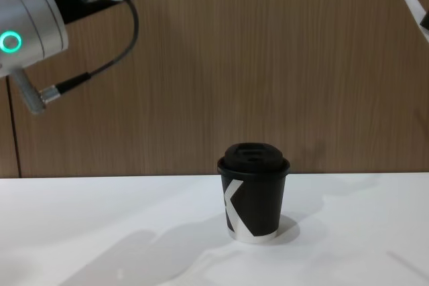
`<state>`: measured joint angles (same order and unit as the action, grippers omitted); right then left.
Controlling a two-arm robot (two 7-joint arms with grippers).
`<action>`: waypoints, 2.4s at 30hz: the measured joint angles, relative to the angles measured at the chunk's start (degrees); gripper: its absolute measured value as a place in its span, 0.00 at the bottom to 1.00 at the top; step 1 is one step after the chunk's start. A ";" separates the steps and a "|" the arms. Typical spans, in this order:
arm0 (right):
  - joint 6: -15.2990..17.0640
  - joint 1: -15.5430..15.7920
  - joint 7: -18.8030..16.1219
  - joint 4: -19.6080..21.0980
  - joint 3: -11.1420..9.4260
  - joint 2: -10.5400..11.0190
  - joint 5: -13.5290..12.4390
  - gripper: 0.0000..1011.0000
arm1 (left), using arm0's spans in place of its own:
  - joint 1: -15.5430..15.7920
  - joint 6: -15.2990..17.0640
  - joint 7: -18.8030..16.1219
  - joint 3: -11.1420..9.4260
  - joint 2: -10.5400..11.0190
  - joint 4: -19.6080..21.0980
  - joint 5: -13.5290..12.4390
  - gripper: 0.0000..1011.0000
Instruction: Pick up the straw with one hand, pass it to the other hand, and insert it into the cup.
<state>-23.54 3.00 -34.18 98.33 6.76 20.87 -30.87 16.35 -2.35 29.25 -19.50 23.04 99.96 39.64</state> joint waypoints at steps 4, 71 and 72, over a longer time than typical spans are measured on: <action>0.00 0.00 0.00 0.00 0.00 0.00 0.00 0.00 | 0.41 0.29 1.69 -0.03 -0.06 -0.22 1.97 0.99; -0.01 0.00 0.00 0.00 0.00 0.00 0.01 0.00 | 12.90 10.46 0.45 -8.71 -6.74 -9.90 12.09 0.99; 0.00 0.00 0.00 0.00 0.00 0.00 0.01 0.00 | 13.08 10.51 0.55 -8.84 -6.89 -10.16 12.17 0.99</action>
<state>-23.55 3.00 -34.18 98.33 6.76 20.87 -30.86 29.43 8.17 29.80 -28.34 16.15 89.80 51.81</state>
